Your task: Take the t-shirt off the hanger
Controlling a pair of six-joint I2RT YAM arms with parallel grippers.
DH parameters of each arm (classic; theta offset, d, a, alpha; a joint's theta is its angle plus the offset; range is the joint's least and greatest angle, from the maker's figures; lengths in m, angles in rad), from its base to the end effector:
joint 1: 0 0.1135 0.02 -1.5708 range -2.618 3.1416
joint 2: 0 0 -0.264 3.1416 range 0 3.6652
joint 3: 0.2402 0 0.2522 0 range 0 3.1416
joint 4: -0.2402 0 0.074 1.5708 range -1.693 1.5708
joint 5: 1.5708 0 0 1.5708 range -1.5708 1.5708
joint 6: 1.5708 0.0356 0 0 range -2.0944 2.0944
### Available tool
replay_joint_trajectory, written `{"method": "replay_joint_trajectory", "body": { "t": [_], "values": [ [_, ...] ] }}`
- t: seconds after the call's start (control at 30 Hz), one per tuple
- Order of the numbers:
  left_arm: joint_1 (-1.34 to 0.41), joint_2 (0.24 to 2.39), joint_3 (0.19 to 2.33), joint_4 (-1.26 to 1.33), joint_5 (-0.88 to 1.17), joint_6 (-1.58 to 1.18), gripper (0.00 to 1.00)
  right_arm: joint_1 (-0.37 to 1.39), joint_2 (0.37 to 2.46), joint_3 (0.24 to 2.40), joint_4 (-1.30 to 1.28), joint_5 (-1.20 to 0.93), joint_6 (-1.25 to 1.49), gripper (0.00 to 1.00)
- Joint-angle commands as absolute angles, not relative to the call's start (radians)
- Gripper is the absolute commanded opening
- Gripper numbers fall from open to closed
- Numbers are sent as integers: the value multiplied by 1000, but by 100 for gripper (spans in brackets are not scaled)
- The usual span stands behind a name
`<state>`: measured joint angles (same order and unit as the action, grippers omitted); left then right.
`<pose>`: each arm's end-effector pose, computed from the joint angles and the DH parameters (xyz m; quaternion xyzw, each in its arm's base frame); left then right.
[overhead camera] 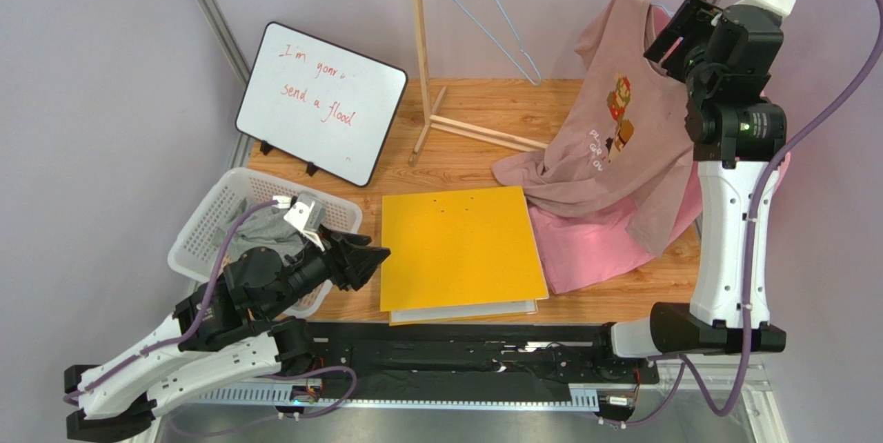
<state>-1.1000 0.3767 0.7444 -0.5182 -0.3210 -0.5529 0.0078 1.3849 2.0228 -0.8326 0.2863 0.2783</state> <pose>0.0500 -0.0734 0.3385 0.1019 0.7488 -0.3913 0.5251 0.2384 -0.0082 0.5461 0.1929 0.7454 -0.0195 0.6378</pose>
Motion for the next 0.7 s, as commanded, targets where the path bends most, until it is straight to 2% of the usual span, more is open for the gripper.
{"method": "replay_joint_trajectory", "body": {
  "t": [0.0,0.13,0.27,0.43,0.57,0.67],
  "values": [
    [-1103,406,776,-509,-290,-554,61,-93,1419,1999,-793,75,290,71],
    [-1103,448,814,-512,-281,-540,61,-169,1454,1982,-747,-127,350,62],
    [-1103,462,821,-508,-276,-541,61,-173,1439,1931,-683,-230,390,50],
    [-1101,457,784,-474,-275,-569,61,-173,1396,1855,-588,-362,442,43],
    [-1103,460,772,-462,-262,-580,61,-175,1410,1852,-572,-402,474,35],
    [-1103,463,775,-463,-262,-580,61,-176,1405,1822,-531,-431,502,33]
  ]
}}
